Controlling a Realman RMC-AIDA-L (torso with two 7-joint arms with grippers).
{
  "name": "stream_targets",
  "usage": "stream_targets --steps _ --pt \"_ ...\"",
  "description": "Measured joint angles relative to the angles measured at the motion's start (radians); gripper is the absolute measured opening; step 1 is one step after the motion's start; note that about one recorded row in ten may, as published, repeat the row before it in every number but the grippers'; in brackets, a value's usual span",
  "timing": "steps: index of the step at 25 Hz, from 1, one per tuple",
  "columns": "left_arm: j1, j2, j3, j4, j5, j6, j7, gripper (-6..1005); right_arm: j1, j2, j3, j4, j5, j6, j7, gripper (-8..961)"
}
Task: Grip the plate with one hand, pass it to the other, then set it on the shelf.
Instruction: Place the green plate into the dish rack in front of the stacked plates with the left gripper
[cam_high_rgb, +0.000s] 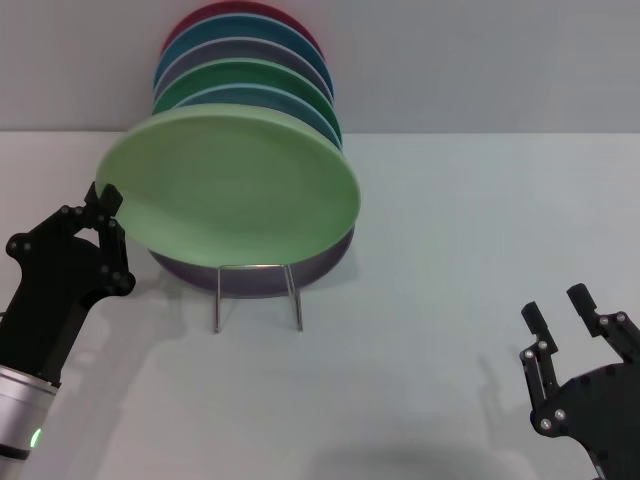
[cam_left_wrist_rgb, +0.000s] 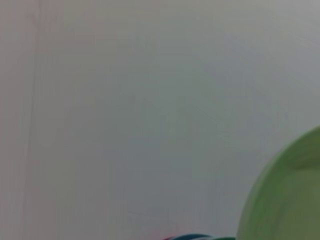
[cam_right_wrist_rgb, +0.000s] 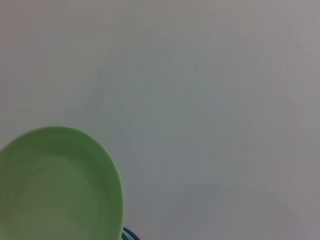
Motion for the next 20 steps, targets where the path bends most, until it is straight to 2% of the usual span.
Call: stream_targets --steps 8,20 --pt "-0.009 -0.001 0.020 0.055 0.001 -0.025 0.008 75 0.000 0.000 0.000 0.000 0.000 -0.001 -0.002 332" --pt "-0.018 -0.004 0.038 0.055 0.000 -0.134 0.031 84 0.005 0.002 0.003 0.000 0.002 0.005 -0.003 332"
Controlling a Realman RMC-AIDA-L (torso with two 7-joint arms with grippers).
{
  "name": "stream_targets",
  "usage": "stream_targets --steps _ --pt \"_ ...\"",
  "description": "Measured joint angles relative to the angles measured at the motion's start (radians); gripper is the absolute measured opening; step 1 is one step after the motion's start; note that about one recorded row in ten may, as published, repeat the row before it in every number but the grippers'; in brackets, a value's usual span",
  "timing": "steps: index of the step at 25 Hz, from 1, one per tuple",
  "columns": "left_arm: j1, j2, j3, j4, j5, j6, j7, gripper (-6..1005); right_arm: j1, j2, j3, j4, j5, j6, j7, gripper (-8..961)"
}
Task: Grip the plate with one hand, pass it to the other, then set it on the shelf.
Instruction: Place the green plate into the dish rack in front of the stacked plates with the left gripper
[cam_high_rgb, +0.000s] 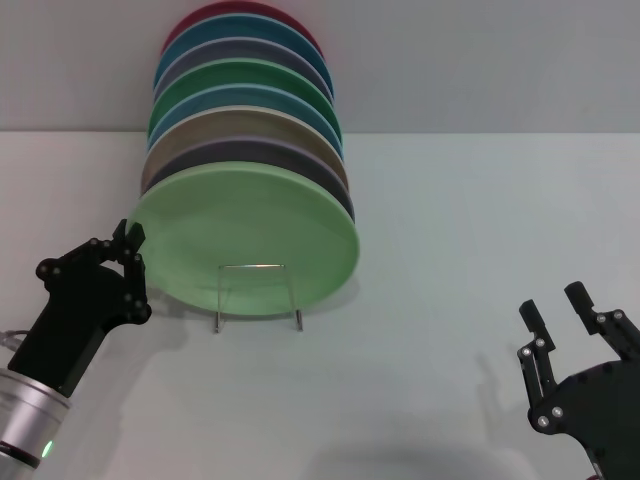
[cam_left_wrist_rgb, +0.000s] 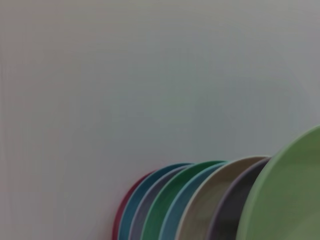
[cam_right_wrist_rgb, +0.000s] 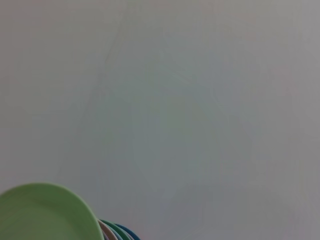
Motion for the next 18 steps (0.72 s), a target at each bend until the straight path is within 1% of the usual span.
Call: stream_targets --steps 6,18 --pt "-0.006 0.000 -0.001 -0.003 0.000 -0.024 0.000 88 0.002 0.000 0.000 0.001 0.000 0.001 0.000 332" --pt "-0.001 0.001 -0.001 -0.003 0.000 -0.026 -0.012 97 0.005 0.000 0.000 0.002 0.000 0.001 0.002 333"
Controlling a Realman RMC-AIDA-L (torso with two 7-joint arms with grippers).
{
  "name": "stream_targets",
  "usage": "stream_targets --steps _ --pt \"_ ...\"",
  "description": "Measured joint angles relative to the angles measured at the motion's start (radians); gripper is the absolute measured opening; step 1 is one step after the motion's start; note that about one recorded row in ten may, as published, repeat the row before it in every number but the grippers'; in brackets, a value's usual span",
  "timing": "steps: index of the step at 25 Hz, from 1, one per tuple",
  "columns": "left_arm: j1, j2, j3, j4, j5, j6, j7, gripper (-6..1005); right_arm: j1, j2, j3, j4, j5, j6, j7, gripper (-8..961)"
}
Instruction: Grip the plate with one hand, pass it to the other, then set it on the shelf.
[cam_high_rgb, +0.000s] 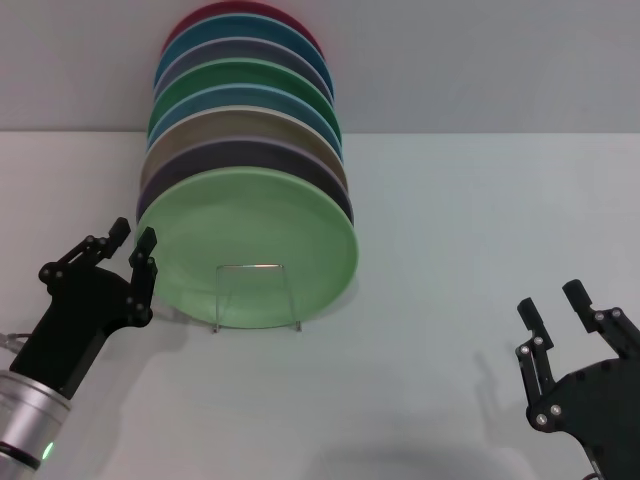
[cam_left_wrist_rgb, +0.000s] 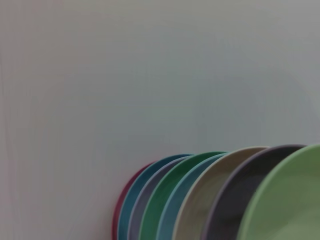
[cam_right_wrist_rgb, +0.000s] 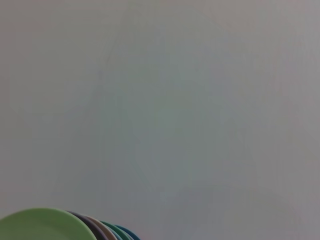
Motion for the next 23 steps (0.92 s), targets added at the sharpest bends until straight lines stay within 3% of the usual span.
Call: stream_targets --steps 3,11,14,17,19,23 --pt "0.014 0.001 0.004 -0.001 0.000 0.029 -0.001 298 0.001 0.000 0.003 0.000 0.000 0.000 0.002 332" --pt "0.139 0.007 0.040 0.005 -0.001 0.384 -0.051 356 0.001 -0.002 0.075 -0.002 0.000 -0.007 0.017 333" --pt "0.162 0.007 0.010 0.013 -0.010 0.405 -0.133 378 -0.009 -0.002 0.169 -0.010 0.000 -0.009 0.079 333" --pt "0.167 0.006 -0.050 0.031 -0.012 0.392 -0.212 484 0.000 -0.003 0.255 -0.049 0.000 0.007 0.215 332" --pt "0.162 0.004 -0.093 0.041 -0.012 0.379 -0.232 555 0.023 -0.004 0.293 -0.100 0.000 0.038 0.325 331" --pt "0.152 0.003 -0.138 0.039 -0.012 0.352 -0.236 555 0.117 -0.004 0.313 -0.236 0.000 0.149 0.559 331"
